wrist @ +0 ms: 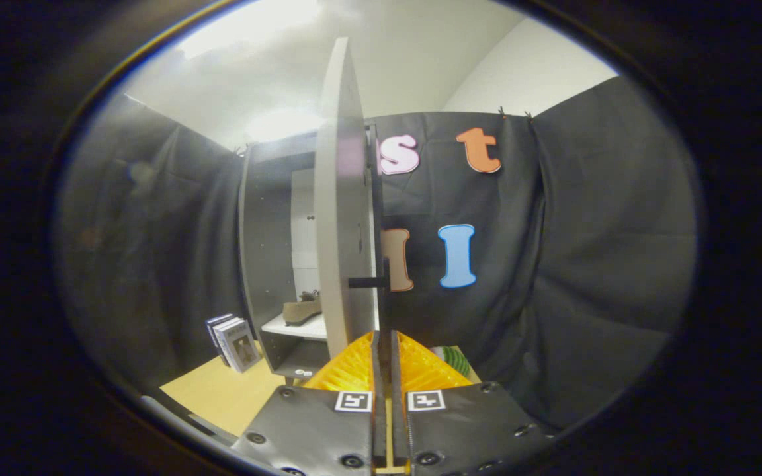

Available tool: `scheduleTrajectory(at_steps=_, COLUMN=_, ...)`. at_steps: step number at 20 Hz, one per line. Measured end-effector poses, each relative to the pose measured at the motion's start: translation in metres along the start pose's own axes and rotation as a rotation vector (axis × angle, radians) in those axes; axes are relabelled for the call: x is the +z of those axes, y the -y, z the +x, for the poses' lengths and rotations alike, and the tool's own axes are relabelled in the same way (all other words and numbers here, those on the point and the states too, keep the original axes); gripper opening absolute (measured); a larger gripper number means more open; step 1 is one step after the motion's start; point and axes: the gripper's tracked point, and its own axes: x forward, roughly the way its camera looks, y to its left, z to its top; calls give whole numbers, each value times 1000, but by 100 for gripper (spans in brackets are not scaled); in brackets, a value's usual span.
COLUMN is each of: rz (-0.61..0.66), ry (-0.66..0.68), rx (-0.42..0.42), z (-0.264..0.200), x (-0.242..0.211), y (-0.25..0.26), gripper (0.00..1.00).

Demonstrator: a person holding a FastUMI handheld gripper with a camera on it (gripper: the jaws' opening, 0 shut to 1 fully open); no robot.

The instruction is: Open the shoe cabinet door, grab the shoes and put them into the shoe cabinet, then close the shoe cabinet door.

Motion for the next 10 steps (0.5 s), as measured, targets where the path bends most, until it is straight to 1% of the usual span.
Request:
scheduleTrajectory(at_steps=3, rz=0, ry=56, rx=5, z=-17, x=1, y=-28, gripper=5)
scheduleTrajectory(at_steps=5, rz=26, ry=54, rx=13, z=-20, x=-7, y=-55, gripper=5)
scheduleTrajectory(at_steps=10, rz=13, ry=8, rx=-20, z=-4, x=-39, y=-125, gripper=5)
